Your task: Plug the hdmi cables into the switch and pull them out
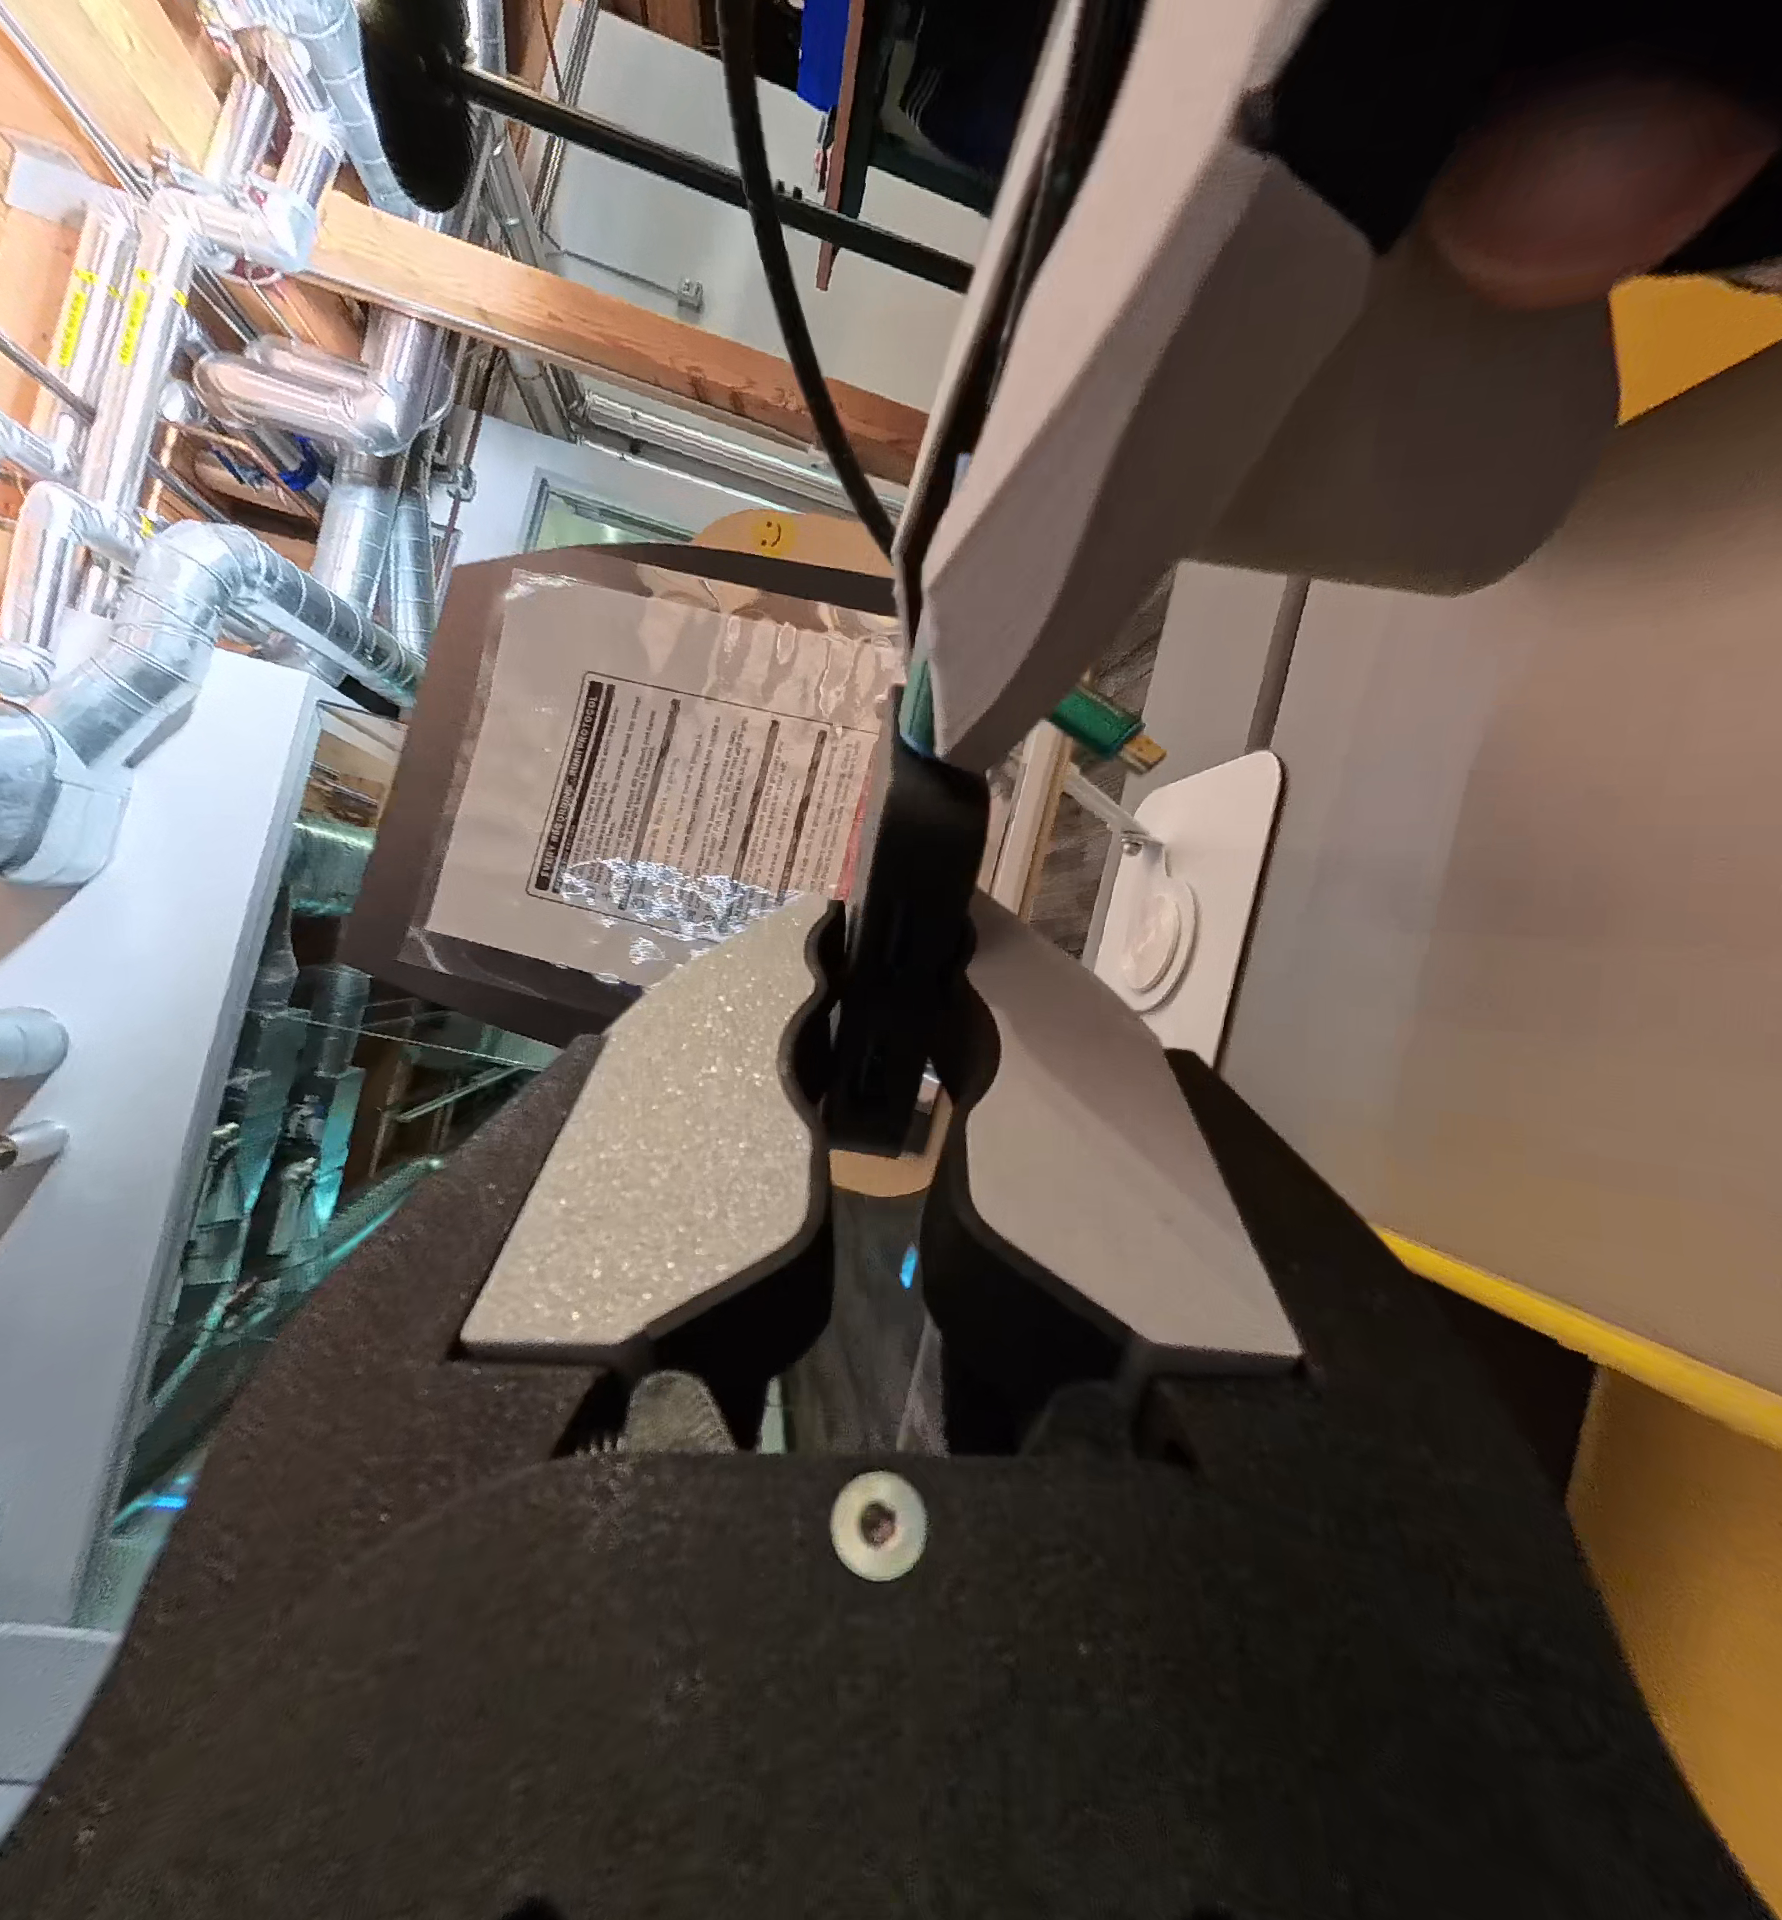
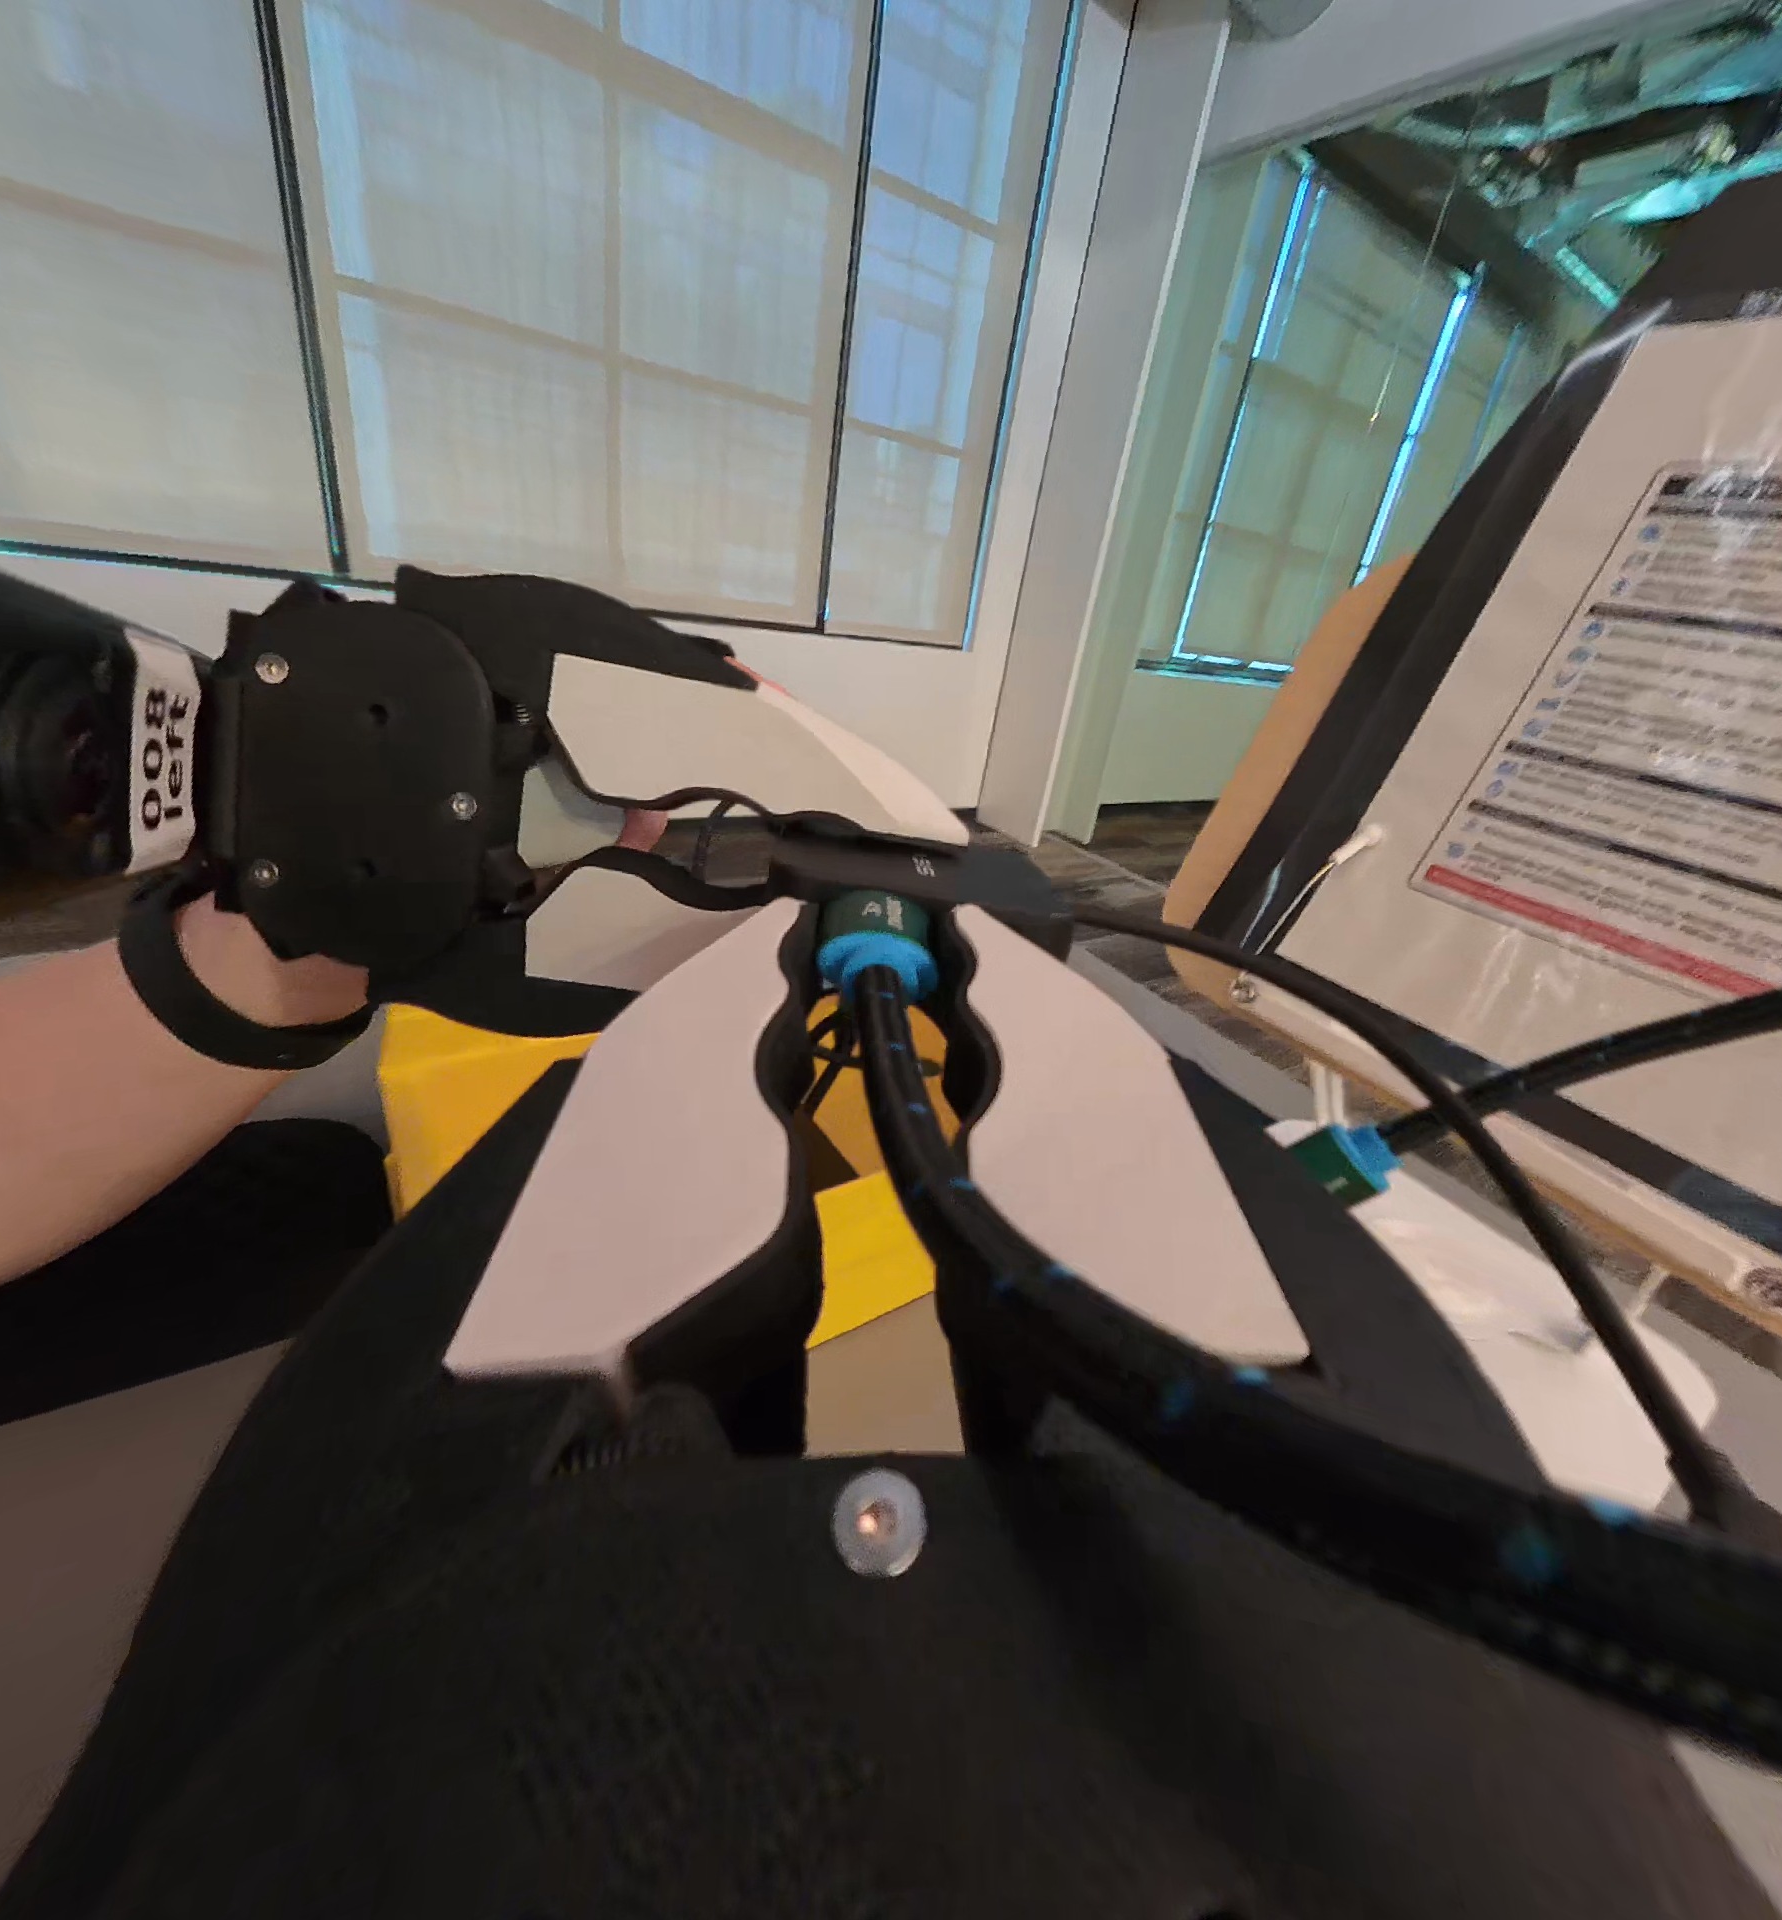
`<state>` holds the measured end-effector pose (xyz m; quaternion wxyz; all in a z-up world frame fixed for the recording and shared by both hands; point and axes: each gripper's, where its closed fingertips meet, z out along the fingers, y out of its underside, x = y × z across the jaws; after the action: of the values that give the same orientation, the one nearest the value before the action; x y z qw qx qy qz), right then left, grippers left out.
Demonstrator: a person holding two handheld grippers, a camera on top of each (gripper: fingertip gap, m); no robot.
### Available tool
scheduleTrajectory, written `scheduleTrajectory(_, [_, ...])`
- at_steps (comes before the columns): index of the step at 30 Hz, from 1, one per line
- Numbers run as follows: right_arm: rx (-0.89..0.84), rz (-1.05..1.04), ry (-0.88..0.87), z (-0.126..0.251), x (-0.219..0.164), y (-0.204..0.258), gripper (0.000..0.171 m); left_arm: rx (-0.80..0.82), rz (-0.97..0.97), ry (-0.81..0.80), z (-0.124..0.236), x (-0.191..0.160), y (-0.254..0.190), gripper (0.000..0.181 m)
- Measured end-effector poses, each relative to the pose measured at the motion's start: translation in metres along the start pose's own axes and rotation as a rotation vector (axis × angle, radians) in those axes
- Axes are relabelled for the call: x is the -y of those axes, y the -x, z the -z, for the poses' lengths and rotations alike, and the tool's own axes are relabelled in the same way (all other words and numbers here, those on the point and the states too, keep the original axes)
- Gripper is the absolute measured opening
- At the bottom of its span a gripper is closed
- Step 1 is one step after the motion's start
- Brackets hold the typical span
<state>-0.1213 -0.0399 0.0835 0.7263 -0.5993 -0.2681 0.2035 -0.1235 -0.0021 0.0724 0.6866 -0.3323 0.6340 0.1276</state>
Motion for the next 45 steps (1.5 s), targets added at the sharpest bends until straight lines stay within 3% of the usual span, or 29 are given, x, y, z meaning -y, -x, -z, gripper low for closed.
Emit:
scheduleTrajectory(8, [0.092,-0.153,-0.009,0.002,0.006,0.002,0.022,0.006,0.012,0.008,0.004,0.002,0.006,0.015])
scheduleTrajectory(9, [0.076,-0.162,-0.055,0.008,0.014,-0.004,0.021,0.053,0.011,0.084,0.004,-0.013,0.016,0.013])
scheduleTrajectory(11, [0.023,-0.188,-0.125,0.026,0.034,-0.029,0.02,0.15,0.026,0.318,0.017,-0.074,0.05,0.014])
scheduleTrajectory(12, [-0.01,-0.187,-0.139,0.035,0.043,-0.043,0.019,0.138,0.119,0.259,0.028,-0.08,0.062,0.014])
scheduleTrajectory(14, [0.029,-0.128,-0.007,0.042,0.043,-0.054,0.02,0.186,0.266,0.073,0.055,-0.061,0.091,0.014])
scheduleTrajectory(16, [0.111,-0.081,0.169,0.057,0.037,-0.058,0.021,0.232,0.318,0.025,0.072,-0.053,0.11,0.013])
scheduleTrajectory(18, [0.045,-0.013,0.239,0.085,0.043,-0.08,0.021,0.214,0.347,0.055,0.078,-0.058,0.113,0.013])
scheduleTrajectory(22, [0.127,-0.079,0.44,0.154,0.034,-0.083,0.021,0.207,0.289,0.145,0.078,-0.069,0.11,0.014])
scheduleTrajectory(27, [0.332,0.002,0.712,0.236,-0.014,-0.059,0.018,0.168,0.242,0.166,0.069,-0.062,0.099,0.014])
scheduleTrajectory(32, [0.611,-0.067,0.599,0.26,-0.024,-0.044,0.011,0.132,0.216,0.163,0.062,-0.053,0.089,0.014])
scheduleTrajectory(35, [0.552,-0.184,0.737,0.261,-0.059,-0.064,0.012,0.116,0.207,0.157,0.058,-0.049,0.084,0.014])
scheduleTrajectory(39, [0.339,-0.29,0.971,0.243,-0.108,-0.102,0.013,0.098,0.195,0.163,0.053,-0.046,0.078,0.014])
scheduleTrajectory(45, [0.373,-0.368,1.334,0.248,-0.164,-0.091,0.013,0.074,0.183,0.162,0.048,-0.043,0.071,0.014])
